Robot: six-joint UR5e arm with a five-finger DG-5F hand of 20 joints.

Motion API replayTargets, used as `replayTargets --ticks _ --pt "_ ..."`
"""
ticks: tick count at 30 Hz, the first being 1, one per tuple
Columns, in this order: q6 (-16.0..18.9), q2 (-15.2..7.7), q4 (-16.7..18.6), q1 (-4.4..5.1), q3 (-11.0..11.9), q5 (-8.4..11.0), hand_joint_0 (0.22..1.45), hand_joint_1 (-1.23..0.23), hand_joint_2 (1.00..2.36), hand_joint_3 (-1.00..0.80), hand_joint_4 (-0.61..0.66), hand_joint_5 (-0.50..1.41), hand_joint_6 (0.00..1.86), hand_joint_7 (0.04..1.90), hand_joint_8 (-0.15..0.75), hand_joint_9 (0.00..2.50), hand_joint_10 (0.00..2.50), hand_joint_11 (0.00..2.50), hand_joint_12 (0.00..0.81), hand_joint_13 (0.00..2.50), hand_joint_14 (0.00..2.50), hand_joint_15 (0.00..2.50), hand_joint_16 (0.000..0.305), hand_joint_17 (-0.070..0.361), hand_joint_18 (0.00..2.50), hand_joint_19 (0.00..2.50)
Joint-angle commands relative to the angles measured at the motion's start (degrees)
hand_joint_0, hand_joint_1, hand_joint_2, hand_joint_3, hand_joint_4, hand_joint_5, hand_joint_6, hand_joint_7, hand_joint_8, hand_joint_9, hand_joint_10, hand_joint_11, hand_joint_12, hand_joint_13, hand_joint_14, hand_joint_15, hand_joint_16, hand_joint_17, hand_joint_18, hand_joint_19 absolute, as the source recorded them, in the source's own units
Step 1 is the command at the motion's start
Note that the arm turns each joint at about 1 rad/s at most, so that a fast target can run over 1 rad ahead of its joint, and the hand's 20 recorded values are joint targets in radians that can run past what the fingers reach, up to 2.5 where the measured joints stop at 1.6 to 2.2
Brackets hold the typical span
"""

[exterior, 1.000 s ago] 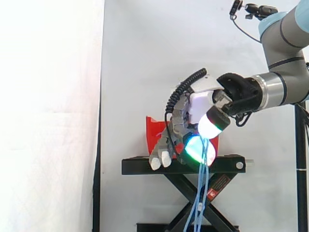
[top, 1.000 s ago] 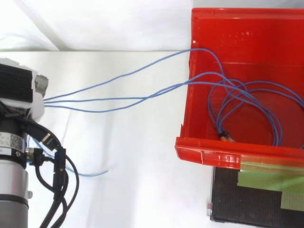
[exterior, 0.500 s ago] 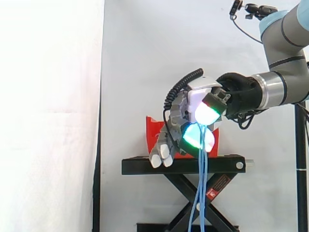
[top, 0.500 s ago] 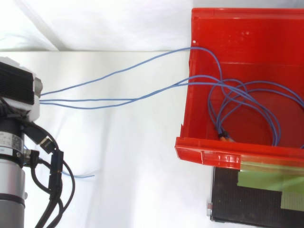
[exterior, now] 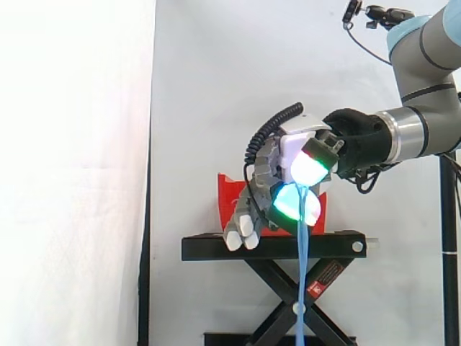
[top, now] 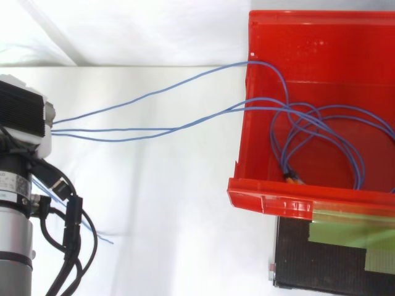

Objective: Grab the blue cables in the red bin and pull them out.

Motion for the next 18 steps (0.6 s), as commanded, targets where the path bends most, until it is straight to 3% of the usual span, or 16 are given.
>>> replayTargets --ticks 1,18 --pt "0.3 0.0 0.0 0.00 0.1 0.00 0.89 -0.78 1.00 -1.00 0.21 0.97 0.43 0.63 0.267 0.77 0.02 0.46 0.320 0.53 0.02 0.42 0.041 0.092 0.40 0.65" --pt "1.4 0.0 -0.1 0.00 0.0 0.00 0.85 -0.74 1.00 -1.00 0.22 0.97 0.35 0.67 0.273 0.78 0.02 0.45 0.323 0.53 0.02 0.42 0.042 0.094 0.40 0.65"
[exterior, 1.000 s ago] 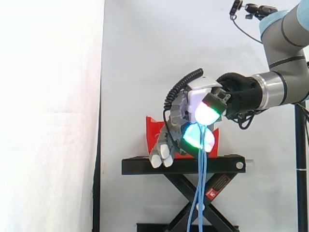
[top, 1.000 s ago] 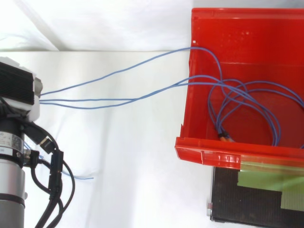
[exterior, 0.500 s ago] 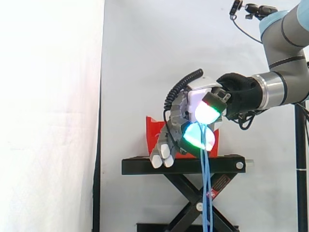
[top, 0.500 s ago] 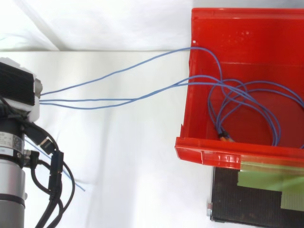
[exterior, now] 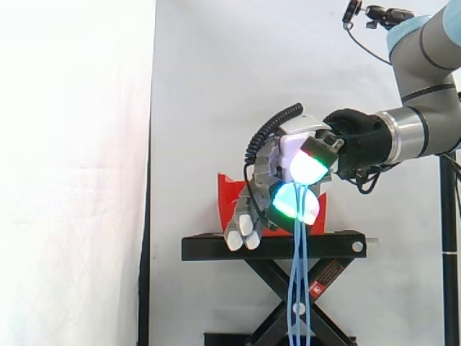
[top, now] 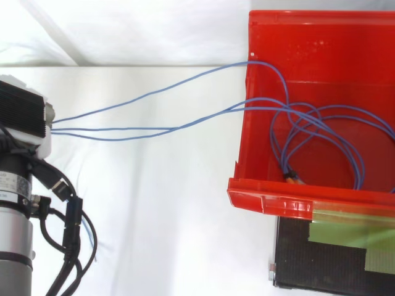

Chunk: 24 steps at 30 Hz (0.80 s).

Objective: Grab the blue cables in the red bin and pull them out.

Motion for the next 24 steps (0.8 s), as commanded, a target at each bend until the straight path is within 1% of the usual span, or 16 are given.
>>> replayTargets --ticks 1,24 --pt "0.2 0.0 0.0 0.00 0.0 0.00 0.85 -0.73 1.00 -1.00 0.22 0.97 0.34 0.67 0.273 0.78 0.02 0.45 0.324 0.53 0.02 0.42 0.042 0.094 0.40 0.65" --pt "0.2 0.0 0.0 0.00 0.0 -0.09 0.81 -0.70 1.00 -1.00 0.23 0.98 0.29 0.69 0.280 0.79 0.02 0.45 0.331 0.54 0.02 0.42 0.043 0.096 0.41 0.66"
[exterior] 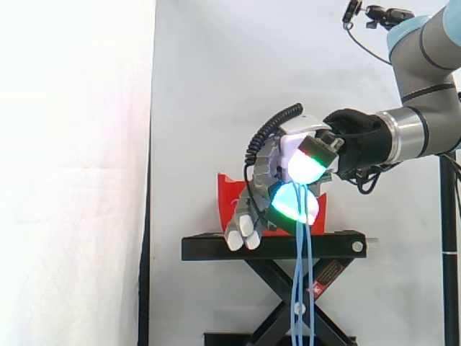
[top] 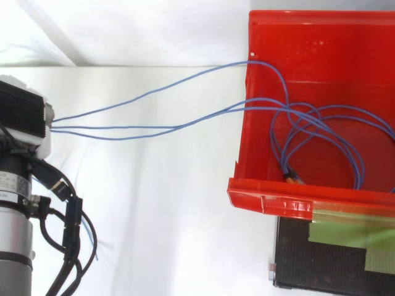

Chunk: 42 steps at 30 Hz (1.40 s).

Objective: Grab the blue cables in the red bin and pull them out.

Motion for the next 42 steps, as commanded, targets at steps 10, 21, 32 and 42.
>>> replayTargets --ticks 10,21,32,42 --pt "0.0 0.0 0.1 0.00 0.0 0.00 0.78 -0.67 1.00 -1.00 0.24 0.98 0.28 0.70 0.282 0.79 0.02 0.44 0.336 0.55 0.02 0.42 0.044 0.099 0.42 0.64" --pt "0.0 0.0 0.1 0.00 0.0 0.00 0.81 -0.72 1.00 -1.00 0.25 0.98 0.28 0.69 0.283 0.80 0.02 0.45 0.330 0.55 0.02 0.42 0.043 0.097 0.42 0.64" --pt "0.0 0.0 0.1 0.00 0.1 0.00 0.85 -0.78 1.00 -1.00 0.27 0.97 0.32 0.68 0.280 0.80 0.02 0.46 0.328 0.56 0.02 0.43 0.042 0.094 0.42 0.65" --pt "3.3 0.0 0.1 -0.09 0.1 -0.18 0.90 -0.85 1.00 -1.00 0.27 0.92 0.41 0.61 0.282 0.81 0.02 0.48 0.327 0.58 0.02 0.44 0.041 0.093 0.42 0.64"
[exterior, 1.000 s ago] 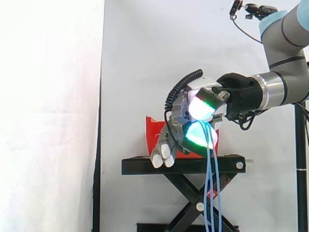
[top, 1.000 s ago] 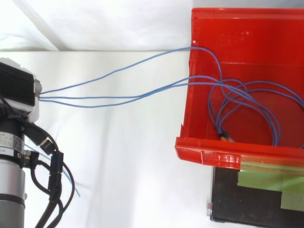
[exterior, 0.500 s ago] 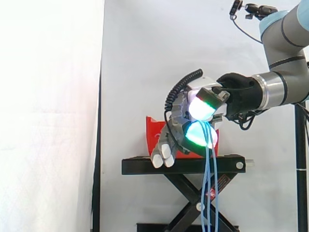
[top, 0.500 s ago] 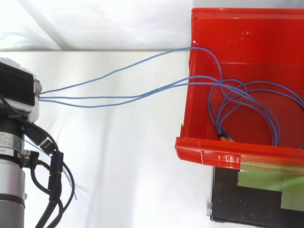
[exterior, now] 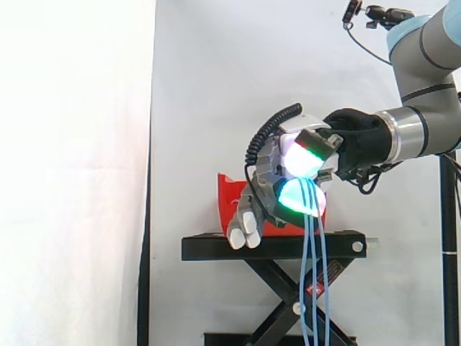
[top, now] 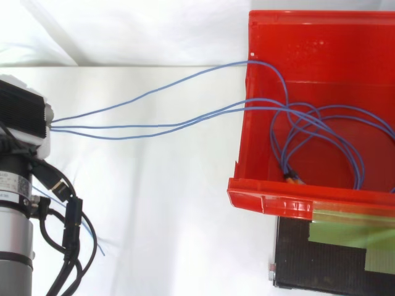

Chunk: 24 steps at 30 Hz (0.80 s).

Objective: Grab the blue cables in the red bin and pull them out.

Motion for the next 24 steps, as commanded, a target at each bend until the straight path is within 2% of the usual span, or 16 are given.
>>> replayTargets --ticks 1,20,24 --pt "2.0 0.0 0.1 -0.02 0.0 -0.12 0.91 -0.85 1.00 -1.00 0.28 0.90 0.43 0.59 0.284 0.81 0.02 0.49 0.328 0.58 0.02 0.44 0.041 0.093 0.43 0.64" --pt "2.1 0.0 0.1 -0.02 0.0 -0.12 0.99 -0.91 1.00 -1.00 0.29 0.81 0.47 0.52 0.278 0.81 0.02 0.52 0.328 0.60 0.02 0.46 0.041 0.093 0.43 0.64" --pt "2.2 0.0 0.2 -0.02 0.0 -0.12 0.99 -0.92 1.00 -1.00 0.30 0.81 0.42 0.53 0.277 0.81 0.02 0.53 0.328 0.61 0.02 0.46 0.041 0.093 0.43 0.64"
